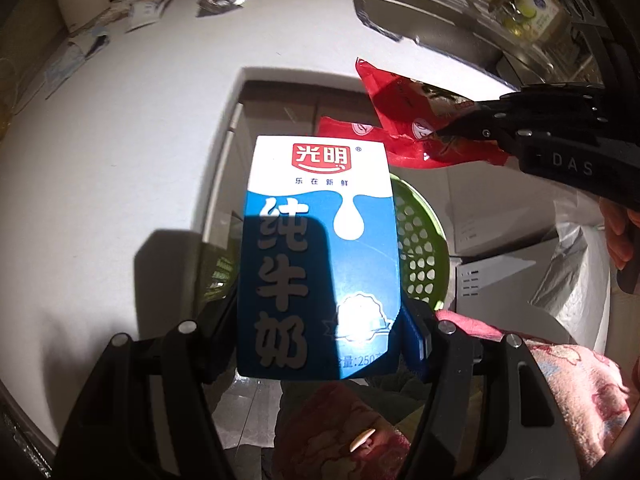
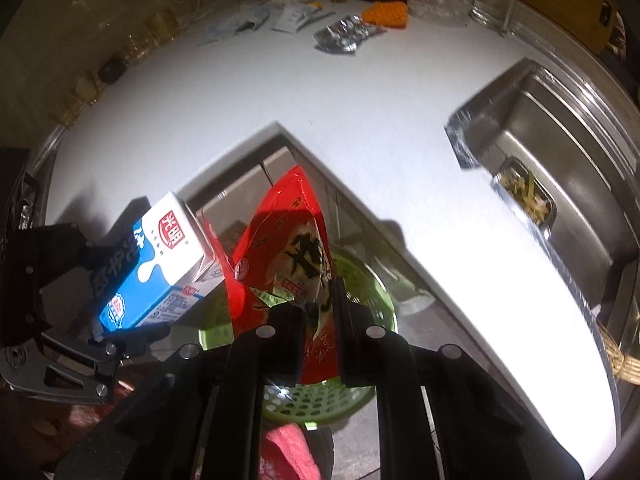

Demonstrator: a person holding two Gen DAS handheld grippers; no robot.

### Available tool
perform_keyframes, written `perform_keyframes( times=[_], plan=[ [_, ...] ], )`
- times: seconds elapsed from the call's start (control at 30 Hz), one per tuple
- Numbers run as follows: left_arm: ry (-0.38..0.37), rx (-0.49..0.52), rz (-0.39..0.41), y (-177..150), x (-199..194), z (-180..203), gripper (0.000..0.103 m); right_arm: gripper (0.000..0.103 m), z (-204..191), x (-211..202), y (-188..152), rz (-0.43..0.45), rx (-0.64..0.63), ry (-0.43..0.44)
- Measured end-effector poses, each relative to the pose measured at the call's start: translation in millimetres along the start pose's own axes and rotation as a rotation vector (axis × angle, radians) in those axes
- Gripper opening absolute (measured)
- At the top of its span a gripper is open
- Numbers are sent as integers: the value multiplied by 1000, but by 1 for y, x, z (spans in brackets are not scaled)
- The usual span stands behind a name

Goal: Collect trash
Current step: 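Carry both items over the green basket and release them with both grippers, then move both tools back over the counter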

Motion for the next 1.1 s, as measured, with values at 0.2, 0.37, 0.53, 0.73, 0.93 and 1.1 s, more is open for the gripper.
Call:
perform_keyframes(
  times=[0.2, 0.37, 0.53, 0.73, 0.93, 1.1],
  plan=[
    [-47, 47, -84, -1, 31, 18, 65, 13, 19, 13, -27, -47, 46, -7],
    [-55, 68, -149, -1, 53, 24, 65, 13, 34, 21, -38, -74, 87, -6],
    [-60, 52, -145, 4, 51, 22, 75, 13, 40, 20, -40, -77, 105, -4],
    [-45, 39, -80, 15, 25, 7, 83, 13, 36, 20, -38, -75, 105, 15],
    [-59, -38, -17, 19, -5, -14, 86, 15, 24, 21, -40, -69, 93, 49],
    [-30, -105, 68, 24, -32, -38, 89, 15, -1, 26, -44, -88, 21, 78]
  ],
)
Point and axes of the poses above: each gripper's, at about its wrist camera, not at the fingertips, and x roughly the way its jaws point, z to its right, y to its top, the point moved 7 cm from there along x, roughly the way its jaws point, and after that the axes turned 12 degrees about -z, right-handed, at the moved point
